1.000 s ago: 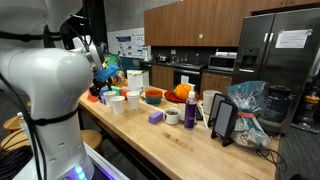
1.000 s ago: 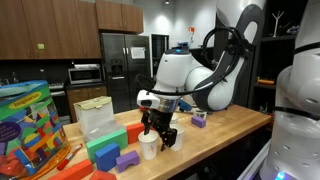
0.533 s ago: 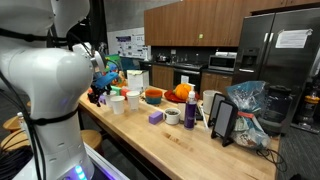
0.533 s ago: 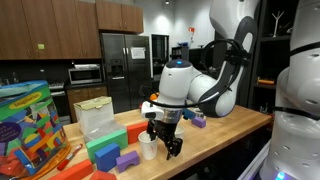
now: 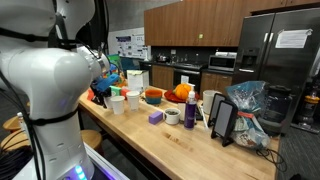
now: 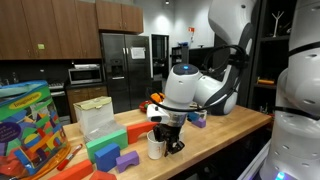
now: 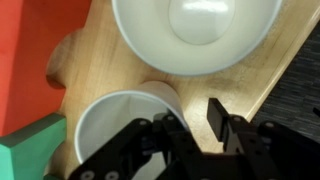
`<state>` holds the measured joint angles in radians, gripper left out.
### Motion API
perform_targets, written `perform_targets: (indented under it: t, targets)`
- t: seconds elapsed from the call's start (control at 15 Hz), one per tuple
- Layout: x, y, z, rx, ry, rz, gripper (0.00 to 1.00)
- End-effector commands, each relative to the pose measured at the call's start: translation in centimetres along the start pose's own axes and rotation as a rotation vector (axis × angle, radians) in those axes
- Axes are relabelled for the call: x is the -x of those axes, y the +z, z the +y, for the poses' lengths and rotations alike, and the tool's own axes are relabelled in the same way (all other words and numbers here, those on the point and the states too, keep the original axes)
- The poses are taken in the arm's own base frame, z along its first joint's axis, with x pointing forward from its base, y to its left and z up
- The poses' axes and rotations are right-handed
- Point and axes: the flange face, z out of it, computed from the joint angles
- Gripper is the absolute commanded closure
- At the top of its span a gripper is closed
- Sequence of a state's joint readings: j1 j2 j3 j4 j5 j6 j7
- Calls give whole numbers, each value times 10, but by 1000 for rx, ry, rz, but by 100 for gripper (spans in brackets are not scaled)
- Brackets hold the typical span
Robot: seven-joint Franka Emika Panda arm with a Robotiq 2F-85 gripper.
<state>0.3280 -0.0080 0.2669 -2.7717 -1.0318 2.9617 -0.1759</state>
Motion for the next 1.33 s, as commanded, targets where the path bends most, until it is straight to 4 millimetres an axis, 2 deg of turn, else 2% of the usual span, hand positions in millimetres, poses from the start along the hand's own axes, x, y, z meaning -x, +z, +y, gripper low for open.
perform_targets:
  t: [0.0, 0.13, 0.53, 0.93, 1.27]
  targets:
    - [2, 0, -6, 26, -4, -6, 94]
    - [1, -1, -10, 40, -12, -11, 100]
    - [1, -8, -13, 79, -18, -34, 100]
    - [4, -27, 1, 125, 9, -46, 100]
    - [12, -49, 26, 154, 68, -62, 100]
